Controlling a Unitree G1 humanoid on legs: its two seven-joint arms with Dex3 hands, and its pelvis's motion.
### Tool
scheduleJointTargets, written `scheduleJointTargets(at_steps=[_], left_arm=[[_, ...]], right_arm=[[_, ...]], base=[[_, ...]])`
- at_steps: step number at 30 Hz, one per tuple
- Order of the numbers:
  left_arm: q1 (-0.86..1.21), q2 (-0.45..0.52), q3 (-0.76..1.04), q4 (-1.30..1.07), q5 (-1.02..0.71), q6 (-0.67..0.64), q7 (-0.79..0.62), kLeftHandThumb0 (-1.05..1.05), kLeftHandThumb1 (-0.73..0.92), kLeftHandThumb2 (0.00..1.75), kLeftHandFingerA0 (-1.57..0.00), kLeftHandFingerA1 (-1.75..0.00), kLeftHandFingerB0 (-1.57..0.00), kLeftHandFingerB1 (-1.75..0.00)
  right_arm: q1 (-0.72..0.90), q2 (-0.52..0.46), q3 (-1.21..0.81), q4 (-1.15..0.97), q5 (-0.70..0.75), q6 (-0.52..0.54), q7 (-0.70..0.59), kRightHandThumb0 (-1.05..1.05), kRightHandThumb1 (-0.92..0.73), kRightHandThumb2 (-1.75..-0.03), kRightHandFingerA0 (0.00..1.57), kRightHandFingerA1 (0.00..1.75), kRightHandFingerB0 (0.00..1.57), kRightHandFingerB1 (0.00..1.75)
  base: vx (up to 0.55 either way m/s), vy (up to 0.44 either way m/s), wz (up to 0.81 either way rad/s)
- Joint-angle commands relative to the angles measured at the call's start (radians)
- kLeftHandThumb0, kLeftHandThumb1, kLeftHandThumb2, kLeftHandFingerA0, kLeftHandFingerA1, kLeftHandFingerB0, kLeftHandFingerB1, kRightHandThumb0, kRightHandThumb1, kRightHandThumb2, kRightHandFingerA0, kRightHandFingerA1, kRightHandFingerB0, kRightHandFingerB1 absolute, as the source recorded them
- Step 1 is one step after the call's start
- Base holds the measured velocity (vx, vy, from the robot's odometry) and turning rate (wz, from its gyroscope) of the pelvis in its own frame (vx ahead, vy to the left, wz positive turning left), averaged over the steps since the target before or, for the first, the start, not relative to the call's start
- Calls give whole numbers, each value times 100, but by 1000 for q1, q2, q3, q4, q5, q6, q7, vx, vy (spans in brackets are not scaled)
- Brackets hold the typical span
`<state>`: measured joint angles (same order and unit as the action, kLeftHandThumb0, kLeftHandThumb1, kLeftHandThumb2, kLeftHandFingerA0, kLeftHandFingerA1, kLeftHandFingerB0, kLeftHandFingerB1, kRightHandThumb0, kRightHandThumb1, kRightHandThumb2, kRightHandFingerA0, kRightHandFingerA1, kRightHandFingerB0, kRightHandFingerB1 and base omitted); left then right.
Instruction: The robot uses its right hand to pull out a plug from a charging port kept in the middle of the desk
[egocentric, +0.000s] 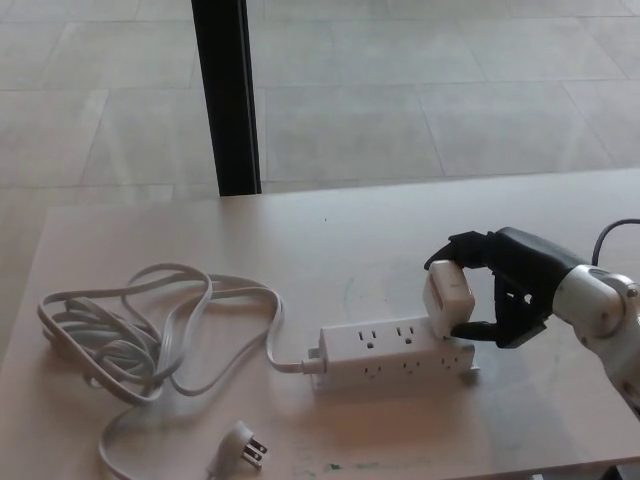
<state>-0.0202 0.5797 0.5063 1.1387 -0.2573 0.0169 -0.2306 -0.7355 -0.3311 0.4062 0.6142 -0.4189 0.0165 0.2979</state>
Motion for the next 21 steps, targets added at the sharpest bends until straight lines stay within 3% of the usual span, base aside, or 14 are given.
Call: scheduleJointTargets(at_steps=[1, 5, 9, 10, 11, 13, 14, 15, 16, 17, 19, 20, 21], left_arm=[[8, 0, 3, -11, -9, -25, -2, -97, 73, 63, -74, -72, -66, -61], [7, -7, 15, -20, -16, -32, 4, -97, 75, 65, -79, -71, -67, -62], [7, -16, 32, -24, -23, -35, 15, -99, 75, 65, -83, -72, -70, -62], [3, -17, 34, -21, -23, -33, 21, -100, 76, 65, -83, -72, -71, -62], [5, -18, 33, -23, -21, -35, 19, -101, 77, 66, -81, -72, -69, -62], [2, -18, 35, -14, -20, -42, 17, -99, 78, 65, -79, -70, -69, -60], [1, -18, 36, -11, -19, -43, 18, -99, 78, 65, -79, -70, -69, -60], [3, -19, 34, -15, -17, -45, 17, -101, 79, 66, -81, -71, -69, -59], [7, -19, 32, -20, -15, -47, 16, -101, 79, 66, -81, -71, -69, -59], [10, -20, 35, -23, -17, -44, 18, -101, 79, 66, -84, -70, -70, -59], [13, -22, 38, -25, -19, -46, 17, -101, 79, 66, -84, -70, -70, -59], [9, -23, 44, -17, -25, -48, 17, -103, 78, 66, -85, -70, -70, -59], [10, -22, 44, -16, -24, -47, 20, -102, 79, 65, -85, -69, -70, -58]], right_arm=[[25, 1, 12, -11, -15, -7, 30, -30, -66, -60, 81, 134, 77, 47], [27, 12, 7, -34, -9, 3, 36, -31, -70, -64, 75, 158, 83, 51], [39, 28, -3, -58, -6, 9, 22, -33, -70, -67, 87, 163, 90, 56], [39, 33, -3, -64, -8, 17, 20, -30, -69, -70, 91, 161, 90, 73], [39, 42, -1, -67, -22, 41, 2, -25, -59, -98, 94, 154, 93, 97], [38, 51, 6, -74, -44, 73, -15, -22, -48, -118, 95, 161, 95, 119], [39, 51, 6, -77, -47, 74, -18, -22, -48, -118, 95, 161, 95, 119], [40, 50, 8, -82, -54, 79, -25, -21, -43, -115, 98, 168, 93, 135], [42, 49, 10, -89, -66, 86, -35, -21, -43, -115, 98, 168, 93, 135], [44, 41, 16, -103, -86, 94, -48, -24, -48, -102, 92, 175, 87, 98], [43, 39, 19, -112, -94, 110, -42, -24, -48, -102, 92, 175, 87, 98], [44, 36, 3, -105, -92, 101, -77, -30, -58, -78, 90, 175, 82, 129], [45, 36, -3, -106, -90, 97, -90, -31, -58, -78, 90, 175, 75, 155]], base=[[0, 0, 0], [0, 0, 0], [0, 0, 0], [0, 0, 0], [0, 0, 0], [0, 0, 0], [0, 0, 0], [0, 0, 0], [0, 0, 0], [0, 0, 0], [0, 0, 0], [0, 0, 0], [0, 0, 0]])
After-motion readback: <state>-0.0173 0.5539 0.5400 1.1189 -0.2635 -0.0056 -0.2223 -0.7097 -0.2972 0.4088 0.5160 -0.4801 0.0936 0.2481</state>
